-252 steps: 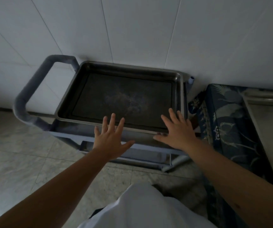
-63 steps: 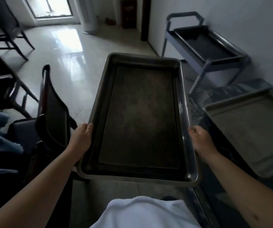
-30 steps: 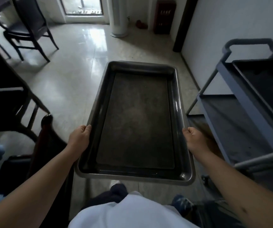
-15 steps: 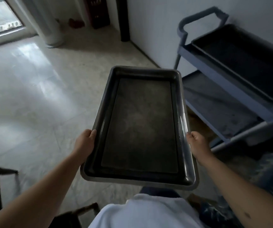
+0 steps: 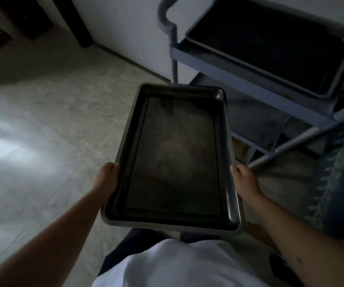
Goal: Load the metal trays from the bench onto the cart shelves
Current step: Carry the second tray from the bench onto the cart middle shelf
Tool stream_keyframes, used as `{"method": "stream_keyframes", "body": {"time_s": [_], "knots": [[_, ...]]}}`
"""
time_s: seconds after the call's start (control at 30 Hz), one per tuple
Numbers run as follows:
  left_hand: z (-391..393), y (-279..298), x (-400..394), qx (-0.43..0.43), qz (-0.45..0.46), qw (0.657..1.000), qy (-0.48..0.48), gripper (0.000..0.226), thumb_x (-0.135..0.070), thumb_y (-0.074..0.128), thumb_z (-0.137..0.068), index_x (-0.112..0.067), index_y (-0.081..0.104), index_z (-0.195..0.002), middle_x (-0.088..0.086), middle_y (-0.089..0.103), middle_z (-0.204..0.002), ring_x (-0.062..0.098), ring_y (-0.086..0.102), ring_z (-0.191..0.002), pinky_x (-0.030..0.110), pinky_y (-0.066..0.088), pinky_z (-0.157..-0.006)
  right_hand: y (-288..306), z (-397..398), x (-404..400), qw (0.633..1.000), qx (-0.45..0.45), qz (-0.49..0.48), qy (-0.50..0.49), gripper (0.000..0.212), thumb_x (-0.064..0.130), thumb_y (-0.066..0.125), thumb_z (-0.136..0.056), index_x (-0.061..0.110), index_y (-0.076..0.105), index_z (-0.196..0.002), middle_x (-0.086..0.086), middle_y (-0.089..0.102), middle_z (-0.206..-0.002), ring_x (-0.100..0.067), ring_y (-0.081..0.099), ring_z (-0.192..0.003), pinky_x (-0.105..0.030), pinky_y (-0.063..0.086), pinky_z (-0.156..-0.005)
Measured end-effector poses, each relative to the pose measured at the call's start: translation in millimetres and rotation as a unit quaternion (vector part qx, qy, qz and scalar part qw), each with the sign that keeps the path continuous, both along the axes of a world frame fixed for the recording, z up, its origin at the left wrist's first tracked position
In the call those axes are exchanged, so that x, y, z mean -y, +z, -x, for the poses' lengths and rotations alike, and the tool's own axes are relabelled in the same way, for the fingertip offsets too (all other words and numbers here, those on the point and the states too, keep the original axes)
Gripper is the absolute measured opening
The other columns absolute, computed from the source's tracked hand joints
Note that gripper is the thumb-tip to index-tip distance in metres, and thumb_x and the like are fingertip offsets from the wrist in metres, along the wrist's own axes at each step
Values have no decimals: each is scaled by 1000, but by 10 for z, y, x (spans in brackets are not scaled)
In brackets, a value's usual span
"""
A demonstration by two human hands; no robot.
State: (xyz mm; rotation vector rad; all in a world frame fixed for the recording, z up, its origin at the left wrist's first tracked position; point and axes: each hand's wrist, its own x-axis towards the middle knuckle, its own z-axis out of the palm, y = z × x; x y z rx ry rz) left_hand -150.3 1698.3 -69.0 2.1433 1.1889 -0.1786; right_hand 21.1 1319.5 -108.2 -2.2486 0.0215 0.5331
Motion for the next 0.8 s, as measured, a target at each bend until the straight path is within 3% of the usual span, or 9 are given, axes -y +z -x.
{"method": "stream_keyframes", "body": {"time_s": [0.13,0.2,0.27,0.4,0.53,0.67,0.8], "knots": [[-545,-189,-272,-4,37,998,-42,37,-34,42,-104,-5,63,-90,13,63,-83,32,58,-79,39,44,-68,-74,-93,-142,997,-10,28,-72,33,34,47,-99,20,51,-69,-3,53,-66,-18,52,-64,-33,38,-57],[-689,-238,-318,13,37,998,-43,36,-33,43,-104,-5,63,-93,14,63,-85,33,58,-81,40,43,-70,-52,-101,-186,996,-23,59,-61,34,36,45,-100,18,51,-71,-5,53,-68,-21,53,-66,-33,36,-56],[-1290,-446,-554,-12,58,991,-121,35,-33,44,-103,-7,62,-90,12,63,-83,33,58,-80,41,44,-69,-236,-163,-292,985,-30,70,-152,36,37,45,-100,22,45,-67,-2,49,-64,-19,50,-62,-31,31,-52],[-1746,-567,-705,-14,52,984,-168,37,-36,42,-103,-9,62,-87,8,61,-78,30,56,-75,39,41,-65,-320,-203,-436,977,-26,76,-199,38,32,49,-99,17,40,-65,-6,48,-62,-23,49,-61,-33,33,-55],[-2290,-793,-798,-15,42,975,-219,37,-37,41,-102,-8,60,-87,10,60,-78,32,55,-74,39,38,-63,-479,-326,-546,962,-44,70,-260,35,33,47,-98,7,50,-75,-15,58,-74,-29,55,-71,-38,42,-68],[-2661,-1179,-765,-7,46,972,-229,34,-38,41,-100,-15,59,-81,7,60,-76,24,55,-69,36,35,-54,-781,-622,-532,961,-25,78,-266,36,31,47,-99,13,44,-68,-10,53,-67,-26,53,-67,-36,38,-63],[-2994,-1696,-740,3,46,976,-215,37,-41,42,-97,-14,57,-78,9,60,-75,27,55,-68,41,39,-59,-1227,-1002,-423,963,-4,85,-254,37,32,48,-99,8,49,-71,-10,54,-65,-22,51,-62,-33,35,-57]]}}
